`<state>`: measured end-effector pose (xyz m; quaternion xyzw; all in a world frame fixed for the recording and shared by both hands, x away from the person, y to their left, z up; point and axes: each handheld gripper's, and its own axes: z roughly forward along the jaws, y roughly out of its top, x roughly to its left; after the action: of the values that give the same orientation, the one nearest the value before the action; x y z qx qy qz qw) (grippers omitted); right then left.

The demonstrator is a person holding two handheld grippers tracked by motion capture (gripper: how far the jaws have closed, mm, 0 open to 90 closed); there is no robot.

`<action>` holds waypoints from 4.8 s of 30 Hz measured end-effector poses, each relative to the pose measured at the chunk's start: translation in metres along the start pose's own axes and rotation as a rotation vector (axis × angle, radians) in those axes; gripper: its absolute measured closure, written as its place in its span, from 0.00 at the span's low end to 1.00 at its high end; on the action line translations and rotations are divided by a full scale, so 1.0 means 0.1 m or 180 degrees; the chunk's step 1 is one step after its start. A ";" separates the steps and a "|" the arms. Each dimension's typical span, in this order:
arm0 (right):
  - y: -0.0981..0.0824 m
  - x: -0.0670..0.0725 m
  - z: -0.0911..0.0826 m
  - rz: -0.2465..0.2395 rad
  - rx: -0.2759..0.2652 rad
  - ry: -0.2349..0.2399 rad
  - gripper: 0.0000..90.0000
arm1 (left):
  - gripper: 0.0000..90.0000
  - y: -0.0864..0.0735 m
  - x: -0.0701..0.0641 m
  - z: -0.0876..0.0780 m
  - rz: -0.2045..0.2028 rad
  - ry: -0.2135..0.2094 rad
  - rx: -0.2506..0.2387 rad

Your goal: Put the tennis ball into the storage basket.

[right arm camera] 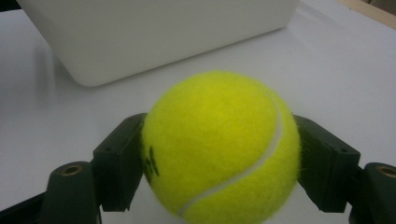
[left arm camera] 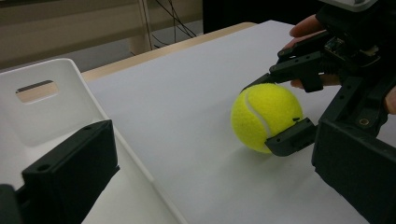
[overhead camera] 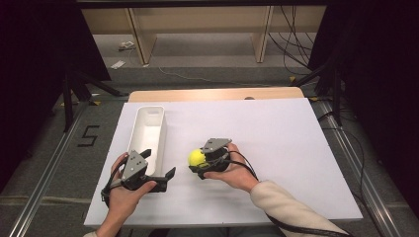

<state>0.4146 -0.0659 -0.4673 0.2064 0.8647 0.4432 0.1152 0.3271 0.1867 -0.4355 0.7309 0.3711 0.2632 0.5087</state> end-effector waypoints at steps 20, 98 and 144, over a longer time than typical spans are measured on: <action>0.09 -0.03 -0.06 0.0038 -0.0097 -0.0019 0.29 | 0.00 0.00 0.00 0.00 -0.0010 -0.0001 -0.0002; 0.37 -0.09 -0.24 0.0052 -0.0407 -0.0099 0.29 | 0.00 0.00 0.01 -0.01 -0.0003 0.0028 -0.0003; 0.57 -0.11 -0.17 0.0076 -0.0505 -0.0090 0.29 | 0.00 0.00 0.01 -0.01 0.0000 0.0023 -0.0006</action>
<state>0.4322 -0.0529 -0.4111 0.2131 0.8226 0.5088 0.1381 0.3268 0.1884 -0.4350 0.7294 0.3727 0.2662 0.5081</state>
